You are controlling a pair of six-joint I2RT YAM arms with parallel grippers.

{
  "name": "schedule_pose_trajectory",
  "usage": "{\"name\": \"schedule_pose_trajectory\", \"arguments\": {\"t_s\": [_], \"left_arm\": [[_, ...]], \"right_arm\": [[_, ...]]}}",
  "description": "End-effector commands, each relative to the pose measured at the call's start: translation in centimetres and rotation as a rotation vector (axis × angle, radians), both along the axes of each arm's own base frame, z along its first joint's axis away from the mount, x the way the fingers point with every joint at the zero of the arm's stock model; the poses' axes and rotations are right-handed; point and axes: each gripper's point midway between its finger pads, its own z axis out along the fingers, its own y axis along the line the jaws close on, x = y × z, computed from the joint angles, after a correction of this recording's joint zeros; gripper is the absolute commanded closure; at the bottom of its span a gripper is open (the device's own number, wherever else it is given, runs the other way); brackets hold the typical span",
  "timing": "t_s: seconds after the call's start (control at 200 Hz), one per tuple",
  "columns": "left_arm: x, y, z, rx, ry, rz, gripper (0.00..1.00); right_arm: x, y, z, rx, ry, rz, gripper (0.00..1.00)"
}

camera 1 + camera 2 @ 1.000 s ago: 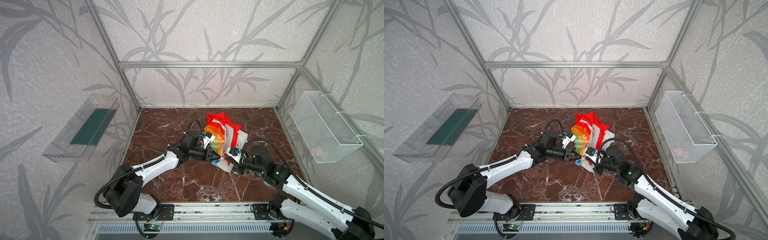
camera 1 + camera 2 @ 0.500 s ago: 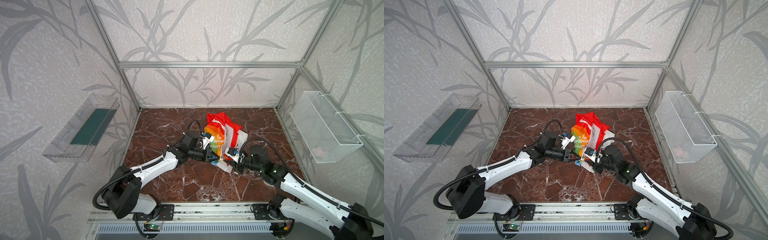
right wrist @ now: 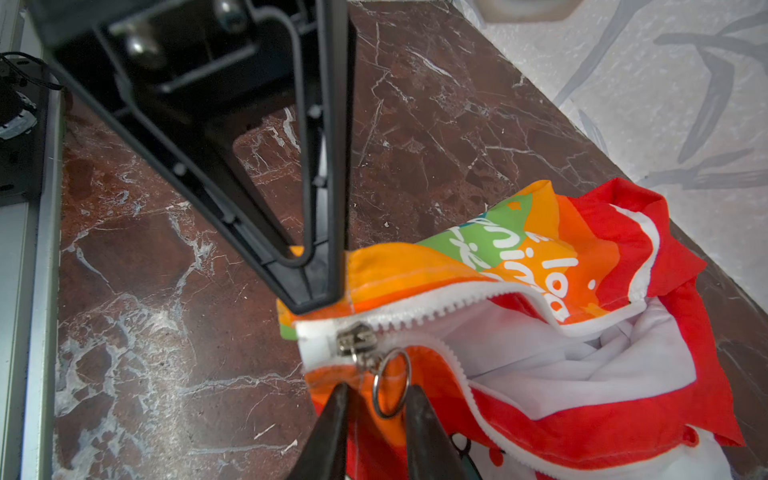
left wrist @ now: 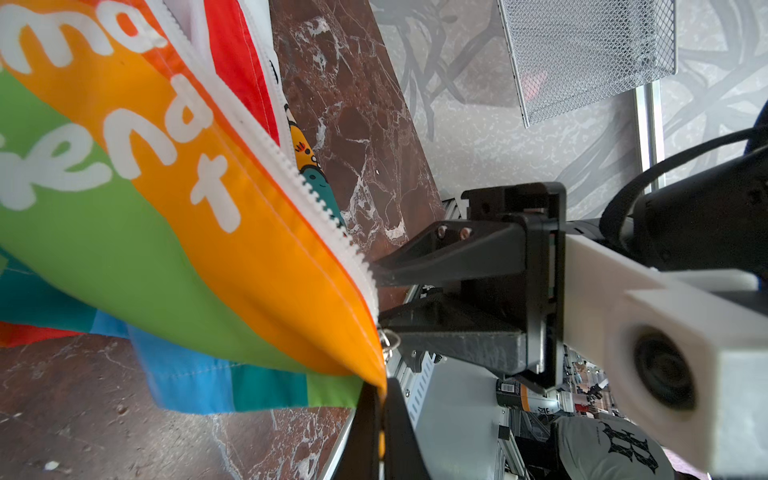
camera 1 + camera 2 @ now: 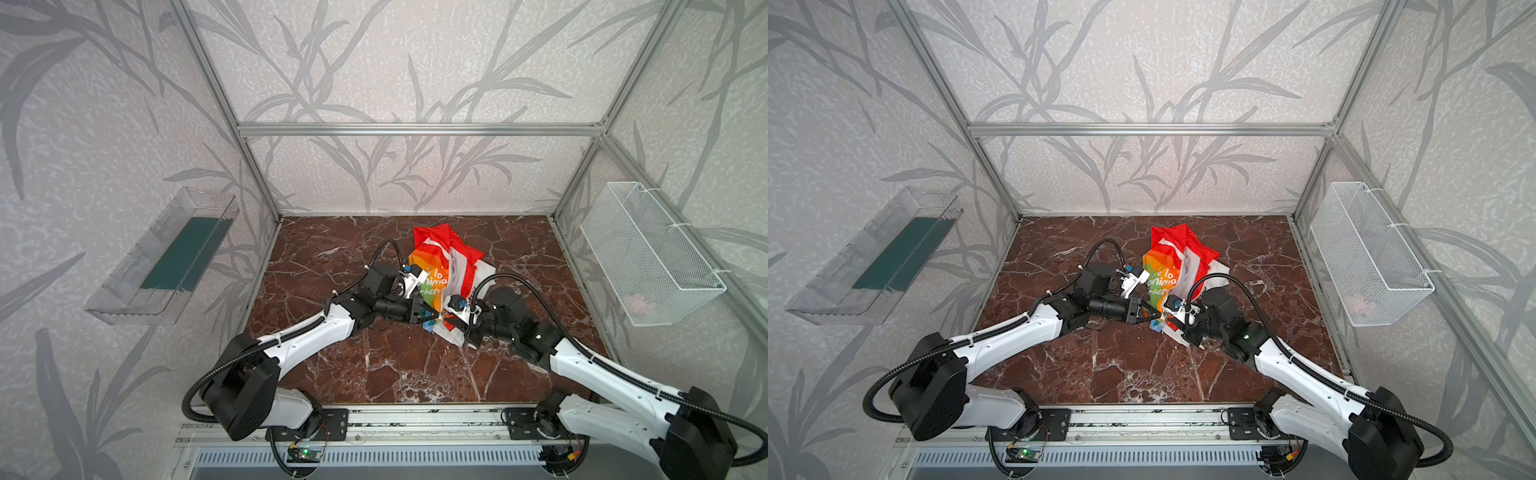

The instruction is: Zip up the jacket

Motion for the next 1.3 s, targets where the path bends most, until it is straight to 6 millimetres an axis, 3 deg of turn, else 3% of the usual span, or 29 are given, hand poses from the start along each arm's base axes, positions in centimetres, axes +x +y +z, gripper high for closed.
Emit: {"name": "schedule_pose_trajectory", "arguments": {"t_s": [0.0,0.085,0.34,0.45,0.545,0.87,1.04,1.16,1.295], "left_arm": [[-0.4,0.3,0.6,-0.009,-0.016,-0.001,1.0],[-0.4,0.3,0.5,-0.006,-0.014,0.0,1.0],[-0.3,0.3,0.3,-0.003,-0.01,0.002,1.0],[-0.4,0.4,0.3,-0.001,-0.01,0.003,1.0],[-0.4,0.5,0.1,0.012,-0.01,0.001,1.0],[-0.8,1.7,-1.1,0.134,-0.047,-0.021,1.0],[-1.3,2.1,-1.8,0.181,-0.061,-0.039,1.0],[-1.5,2.7,-2.5,0.235,-0.077,-0.04,1.0],[-1.6,3.0,-2.9,0.248,-0.096,-0.036,1.0]], "right_arm": [[0.9,0.5,2.1,0.031,-0.052,-0.002,0.79],[1.0,0.4,2.6,0.034,-0.065,-0.005,0.82],[0.7,0.3,3.2,0.042,-0.076,0.003,0.79],[0.6,0.3,3.4,0.043,-0.076,0.003,0.87],[0.5,0.3,3.5,0.042,-0.073,0.007,1.0],[-0.2,-0.4,3.5,-0.017,-0.036,0.018,1.0],[-0.4,-0.1,2.8,-0.027,0.07,0.031,1.0],[-0.9,0.7,3.0,0.06,0.181,0.061,1.0],[0.5,0.4,1.8,0.136,0.349,-0.018,1.0]]}}
